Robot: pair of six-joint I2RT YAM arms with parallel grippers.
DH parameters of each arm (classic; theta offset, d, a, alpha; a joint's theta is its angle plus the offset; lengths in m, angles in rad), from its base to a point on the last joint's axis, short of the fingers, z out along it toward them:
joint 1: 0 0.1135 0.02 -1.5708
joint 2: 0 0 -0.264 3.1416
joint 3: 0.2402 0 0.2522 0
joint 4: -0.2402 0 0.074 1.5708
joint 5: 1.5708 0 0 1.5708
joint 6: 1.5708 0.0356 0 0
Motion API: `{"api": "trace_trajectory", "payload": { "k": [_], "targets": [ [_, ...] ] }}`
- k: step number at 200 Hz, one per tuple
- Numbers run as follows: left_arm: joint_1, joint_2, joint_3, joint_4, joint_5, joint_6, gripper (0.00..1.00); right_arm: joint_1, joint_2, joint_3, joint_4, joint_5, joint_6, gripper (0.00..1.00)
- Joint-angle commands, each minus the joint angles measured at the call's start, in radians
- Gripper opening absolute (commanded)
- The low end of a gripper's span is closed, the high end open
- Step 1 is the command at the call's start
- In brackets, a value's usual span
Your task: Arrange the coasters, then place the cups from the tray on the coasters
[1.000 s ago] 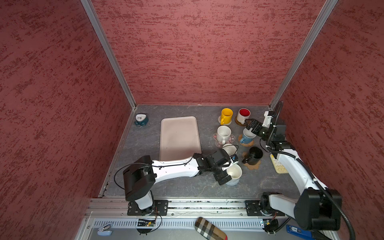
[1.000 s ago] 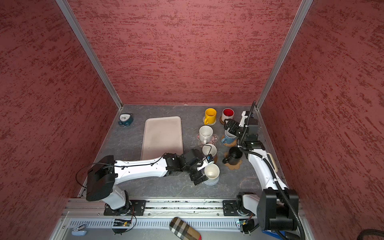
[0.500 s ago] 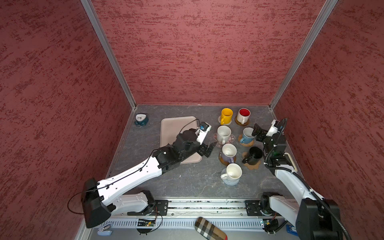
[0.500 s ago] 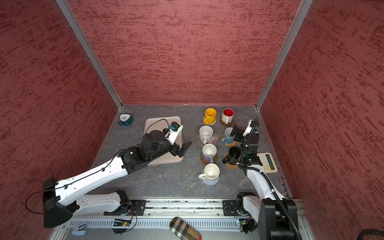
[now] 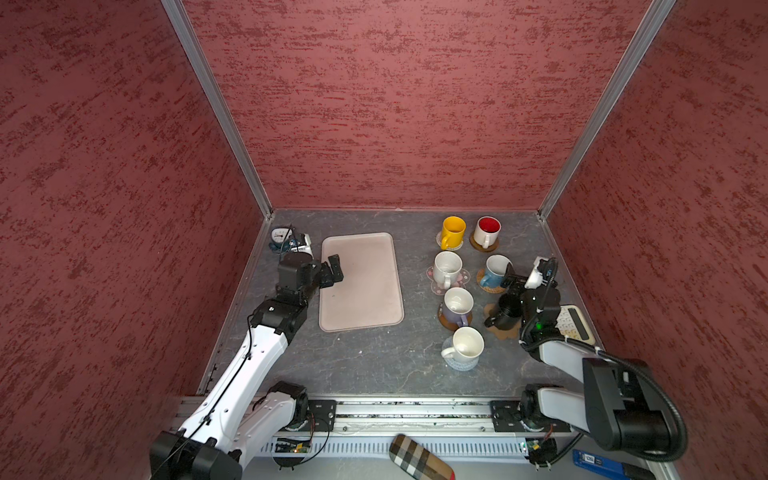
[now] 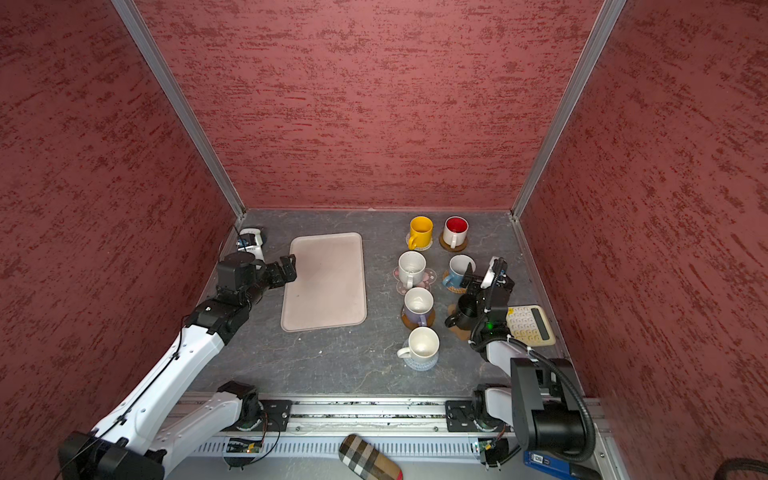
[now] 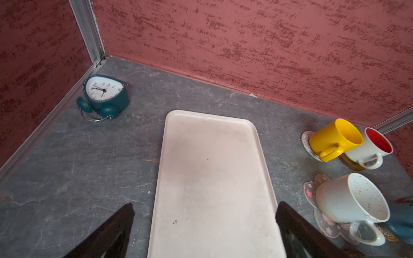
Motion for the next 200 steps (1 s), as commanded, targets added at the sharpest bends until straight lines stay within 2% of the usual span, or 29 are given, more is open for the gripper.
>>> {"api": "trace_trajectory", "payload": {
  "k": [1, 28, 74, 144, 200],
  "targets": [
    [0.048, 0.028, -0.028, 0.042, 0.029, 0.036, 1.0, -0.006, 0.035, -0.022, 0.15, 0.015, -0.027, 0.99],
    [0.137, 0.12, -0.064, 0.108, 0.077, 0.054, 1.0, -0.006, 0.063, -0.018, 0.144, -0.004, -0.028, 0.99],
    [0.248, 0.231, -0.122, 0.293, 0.13, 0.055, 1.0, -0.006, 0.133, -0.039, 0.273, -0.027, -0.049, 0.99],
    [0.261, 0.411, -0.122, 0.537, 0.182, 0.147, 1.0, -0.006, 0.23, -0.046, 0.365, -0.088, -0.069, 0.99],
    [0.268, 0.479, -0.179, 0.713, 0.232, 0.238, 1.0, -0.006, 0.288, -0.041, 0.407, -0.129, -0.084, 0.99]
  ]
}}
